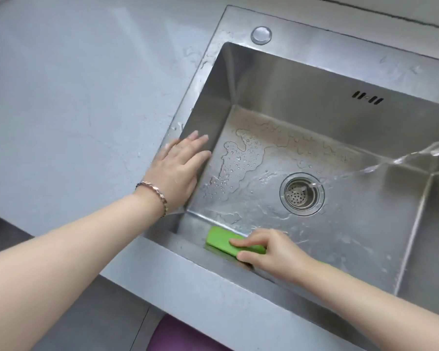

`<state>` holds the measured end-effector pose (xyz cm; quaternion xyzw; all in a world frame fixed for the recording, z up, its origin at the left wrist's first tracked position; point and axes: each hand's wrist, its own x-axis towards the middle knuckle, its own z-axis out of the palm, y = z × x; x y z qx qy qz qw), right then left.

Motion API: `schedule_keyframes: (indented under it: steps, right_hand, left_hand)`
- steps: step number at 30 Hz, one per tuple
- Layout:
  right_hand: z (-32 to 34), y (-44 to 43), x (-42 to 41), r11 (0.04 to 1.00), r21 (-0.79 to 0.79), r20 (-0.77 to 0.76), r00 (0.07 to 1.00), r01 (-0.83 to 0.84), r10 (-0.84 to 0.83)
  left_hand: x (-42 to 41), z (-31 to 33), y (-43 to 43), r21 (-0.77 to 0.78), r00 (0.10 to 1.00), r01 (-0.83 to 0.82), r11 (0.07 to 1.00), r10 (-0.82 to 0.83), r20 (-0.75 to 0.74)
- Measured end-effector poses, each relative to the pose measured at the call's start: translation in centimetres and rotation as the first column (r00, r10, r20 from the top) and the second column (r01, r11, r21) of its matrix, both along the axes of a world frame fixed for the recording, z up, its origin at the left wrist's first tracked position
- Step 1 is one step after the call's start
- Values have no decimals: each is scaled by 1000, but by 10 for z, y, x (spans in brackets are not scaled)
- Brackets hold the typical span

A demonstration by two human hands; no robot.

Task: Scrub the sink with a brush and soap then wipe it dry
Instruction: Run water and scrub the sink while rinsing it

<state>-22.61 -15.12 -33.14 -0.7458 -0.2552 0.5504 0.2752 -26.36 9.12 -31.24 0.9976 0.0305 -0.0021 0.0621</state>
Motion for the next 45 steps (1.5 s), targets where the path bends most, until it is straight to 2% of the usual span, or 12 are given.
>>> schedule_keyframes:
  steps: [5, 8, 11, 17, 19, 22, 24, 29, 34, 36, 41, 45]
  right_hand:
    - [-35, -6, 23, 946, -315, 43, 994, -82, 101]
    - [-23, 19, 25, 993, -75, -84, 991, 95, -102]
    - [-14, 48, 9, 997, 48, -183, 982, 54, -44]
    - [-41, 45, 18, 954, -276, -21, 993, -121, 120]
    - [-37, 52, 26, 966, -246, -45, 996, -83, 75]
    - [-25, 80, 15, 994, -101, -274, 960, 33, -60]
    - [-31, 97, 2, 988, -101, -331, 932, 117, -145]
    - [-71, 104, -3, 984, -179, -81, 996, 19, -34]
    - [-63, 68, 17, 919, -355, 78, 974, -171, 211]
    - [-49, 59, 24, 908, -387, 148, 961, -160, 232]
    - [-18, 39, 8, 960, -280, -62, 998, 7, -26]
    - [-22, -7, 9, 887, -459, 45, 996, -43, 71]
  left_hand:
    - [-1, -11, 11, 135, 993, -119, 984, 120, 1]
    - [2, -14, 13, 146, 990, -138, 980, 138, 15]
    - [4, -12, 13, 106, 989, -147, 983, 143, 47]
    - [4, -11, 14, 100, 991, -135, 986, 133, 26]
    - [4, -11, 14, 80, 990, -137, 987, 134, 43]
    - [4, -11, 15, 7, 987, -147, 989, 146, 72]
    - [4, -9, 15, -41, 985, -147, 988, 150, 88]
    - [4, -10, 16, -20, 988, -136, 990, 137, 68]
    - [5, -12, 15, 40, 989, -140, 989, 138, 51]
    - [5, -13, 15, 75, 991, -129, 989, 127, 34]
    - [8, -3, 10, 148, 981, -126, 981, 145, -126]
    - [21, 15, -18, 112, 917, -206, 972, 232, -325]
